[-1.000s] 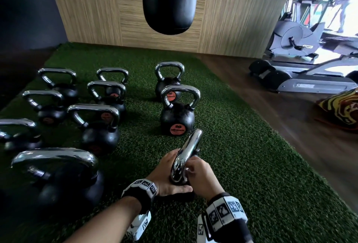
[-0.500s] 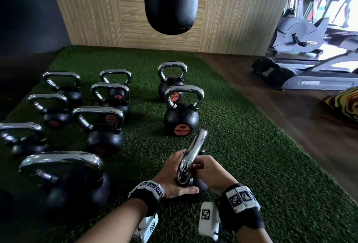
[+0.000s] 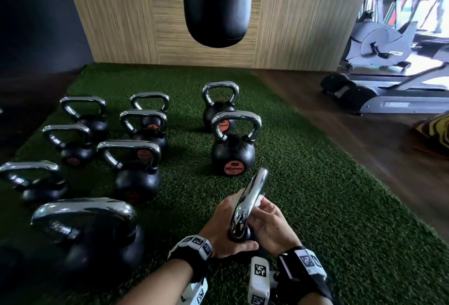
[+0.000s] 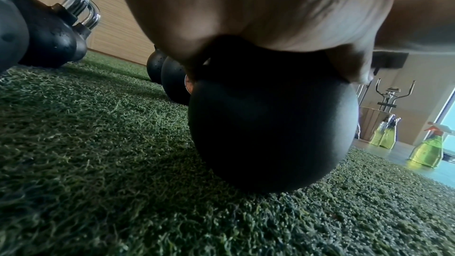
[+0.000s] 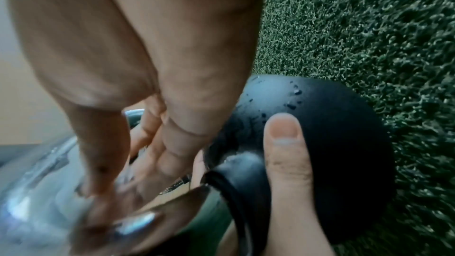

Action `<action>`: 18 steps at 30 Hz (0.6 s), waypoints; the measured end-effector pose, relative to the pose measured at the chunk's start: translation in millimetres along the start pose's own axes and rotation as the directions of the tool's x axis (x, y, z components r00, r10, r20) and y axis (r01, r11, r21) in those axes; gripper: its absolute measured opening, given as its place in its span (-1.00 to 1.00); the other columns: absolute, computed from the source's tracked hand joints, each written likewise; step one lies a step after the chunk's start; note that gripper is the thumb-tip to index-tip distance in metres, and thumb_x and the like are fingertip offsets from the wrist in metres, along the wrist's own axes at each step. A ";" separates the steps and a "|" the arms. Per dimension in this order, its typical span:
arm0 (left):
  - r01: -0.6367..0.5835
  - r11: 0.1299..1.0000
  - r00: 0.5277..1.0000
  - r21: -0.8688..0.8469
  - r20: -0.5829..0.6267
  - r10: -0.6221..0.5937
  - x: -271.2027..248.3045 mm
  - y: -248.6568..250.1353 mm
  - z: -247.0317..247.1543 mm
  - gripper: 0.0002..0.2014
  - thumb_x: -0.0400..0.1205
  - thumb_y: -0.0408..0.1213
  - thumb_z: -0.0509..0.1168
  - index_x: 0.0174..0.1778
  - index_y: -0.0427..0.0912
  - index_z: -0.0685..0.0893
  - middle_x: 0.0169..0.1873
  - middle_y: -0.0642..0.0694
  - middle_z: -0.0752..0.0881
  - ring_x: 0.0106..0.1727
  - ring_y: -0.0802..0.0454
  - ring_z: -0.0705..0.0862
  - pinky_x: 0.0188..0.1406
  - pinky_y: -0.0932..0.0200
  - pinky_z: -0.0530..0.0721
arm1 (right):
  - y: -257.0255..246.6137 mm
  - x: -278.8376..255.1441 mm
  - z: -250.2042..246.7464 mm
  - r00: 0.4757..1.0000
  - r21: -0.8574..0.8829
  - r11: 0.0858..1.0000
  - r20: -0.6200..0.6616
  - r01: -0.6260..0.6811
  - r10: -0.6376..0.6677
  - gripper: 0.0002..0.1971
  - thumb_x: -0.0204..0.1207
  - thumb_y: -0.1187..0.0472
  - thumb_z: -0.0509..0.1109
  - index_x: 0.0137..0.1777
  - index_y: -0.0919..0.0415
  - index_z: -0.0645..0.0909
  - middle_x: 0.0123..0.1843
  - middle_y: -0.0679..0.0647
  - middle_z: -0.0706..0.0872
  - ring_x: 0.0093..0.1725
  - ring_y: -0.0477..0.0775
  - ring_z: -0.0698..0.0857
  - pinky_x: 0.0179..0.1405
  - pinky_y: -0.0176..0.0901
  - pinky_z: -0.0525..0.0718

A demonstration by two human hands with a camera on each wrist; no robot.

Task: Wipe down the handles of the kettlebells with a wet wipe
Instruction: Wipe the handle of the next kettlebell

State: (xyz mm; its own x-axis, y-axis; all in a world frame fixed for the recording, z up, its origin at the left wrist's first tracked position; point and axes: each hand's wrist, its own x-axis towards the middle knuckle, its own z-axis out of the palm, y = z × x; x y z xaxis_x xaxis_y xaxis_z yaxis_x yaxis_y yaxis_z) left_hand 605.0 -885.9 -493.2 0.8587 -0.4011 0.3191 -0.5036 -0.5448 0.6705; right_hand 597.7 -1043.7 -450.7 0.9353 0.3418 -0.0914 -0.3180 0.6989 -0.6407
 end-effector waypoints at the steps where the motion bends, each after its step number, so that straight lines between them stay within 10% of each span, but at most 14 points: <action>1: -0.005 1.000 1.000 -0.003 -0.001 0.005 2.4 2.3 -1.3 -0.03 0.23 0.20 0.63 0.56 0.35 0.34 0.41 0.48 0.43 0.44 0.25 0.51 0.52 -0.01 0.56 | 1.8 2.2 -0.6 0.999 0.023 0.999 -0.021 0.027 -0.026 -0.72 0.45 0.59 0.29 0.16 0.46 0.54 -0.07 0.40 0.75 -0.19 0.21 0.83 -0.06 0.00 0.84; 5: 0.038 0.998 0.999 -0.056 -0.001 -0.038 2.8 3.0 -2.0 -0.03 0.24 0.15 0.65 0.56 0.40 0.33 0.40 0.31 0.50 0.47 0.14 0.55 0.47 -0.12 0.59 | 5.2 3.3 -1.8 0.996 -0.042 0.995 -0.027 0.085 -0.087 -0.74 0.40 0.65 0.33 -0.03 0.34 0.50 -0.19 0.36 0.77 -0.33 0.20 0.80 -0.29 -0.01 0.84; 10: 0.192 0.980 0.981 -0.053 0.051 -0.190 -6.9 -1.0 0.5 0.17 0.29 0.16 0.68 0.74 -0.03 0.16 0.63 -0.07 0.31 0.69 -0.06 0.29 0.69 -0.14 0.33 | -10.0 18.5 -0.6 0.931 -0.303 0.914 -0.161 0.270 -0.329 -0.57 0.32 0.79 0.39 -0.20 0.23 0.47 -0.28 0.20 0.78 -0.37 0.10 0.80 -0.45 -0.13 0.78; 18: 0.234 0.968 0.971 -0.088 0.070 -0.228 -7.5 -0.9 0.7 0.20 0.29 0.16 0.68 0.73 0.01 0.11 0.62 0.03 0.27 0.68 0.04 0.24 0.70 -0.14 0.33 | -20.8 18.5 -3.7 0.740 -0.898 0.414 -0.177 0.149 -0.649 -0.56 0.23 0.51 0.65 -0.25 -0.05 0.59 -0.28 0.00 0.81 -0.32 -0.04 0.81 -0.34 -0.12 0.80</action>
State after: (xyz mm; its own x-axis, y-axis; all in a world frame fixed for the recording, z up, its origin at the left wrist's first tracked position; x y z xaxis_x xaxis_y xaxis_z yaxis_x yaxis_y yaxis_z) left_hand 599.0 -882.9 -496.7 0.9421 -0.3167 0.1099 -0.2783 -0.5563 0.7830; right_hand 622.3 -1054.2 -441.8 0.9257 -0.3122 0.2136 0.1468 -0.2240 -0.9635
